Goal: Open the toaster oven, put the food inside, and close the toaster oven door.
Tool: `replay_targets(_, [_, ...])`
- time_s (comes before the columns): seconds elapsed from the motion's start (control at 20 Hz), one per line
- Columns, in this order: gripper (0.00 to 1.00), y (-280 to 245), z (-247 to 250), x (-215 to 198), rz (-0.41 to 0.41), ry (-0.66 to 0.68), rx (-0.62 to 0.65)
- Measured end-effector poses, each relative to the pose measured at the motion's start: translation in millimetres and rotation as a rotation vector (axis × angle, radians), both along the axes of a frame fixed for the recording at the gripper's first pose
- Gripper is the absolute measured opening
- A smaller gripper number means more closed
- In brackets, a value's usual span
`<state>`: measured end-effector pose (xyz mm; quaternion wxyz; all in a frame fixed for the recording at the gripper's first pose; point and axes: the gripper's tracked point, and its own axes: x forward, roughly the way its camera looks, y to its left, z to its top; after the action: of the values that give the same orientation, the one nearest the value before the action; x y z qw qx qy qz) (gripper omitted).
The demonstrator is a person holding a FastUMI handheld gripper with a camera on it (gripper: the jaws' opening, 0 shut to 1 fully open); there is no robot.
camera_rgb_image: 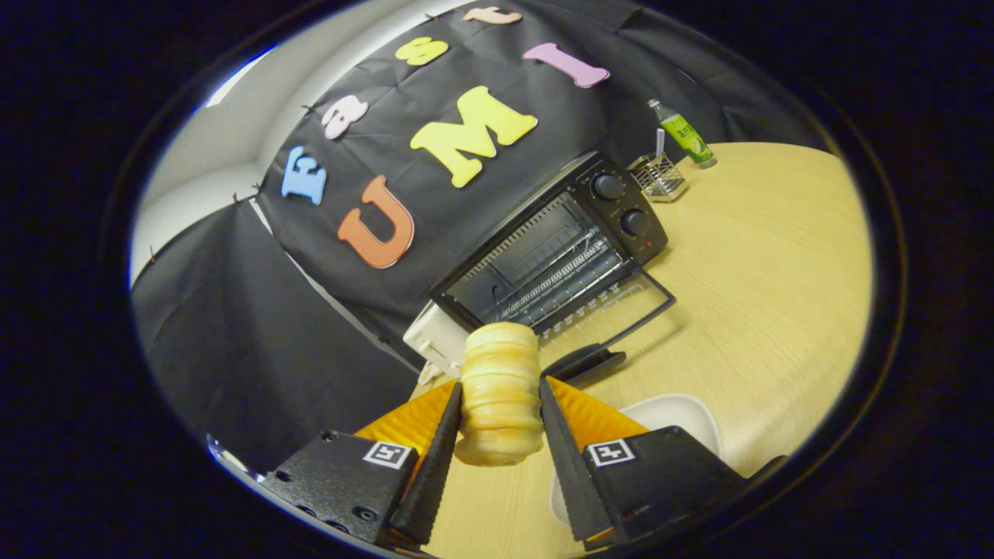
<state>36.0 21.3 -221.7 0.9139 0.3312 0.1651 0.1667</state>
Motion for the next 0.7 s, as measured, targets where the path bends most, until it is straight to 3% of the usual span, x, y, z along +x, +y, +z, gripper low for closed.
replay_targets(0.25, [0.68,2,23,59,0.039,-0.071,0.060])
replay_targets(0.45, [0.68,16,3,102,0.066,0.020,0.128])
replay_targets(0.7, [0.68,2,-4,145,-0.017,0.016,0.079])
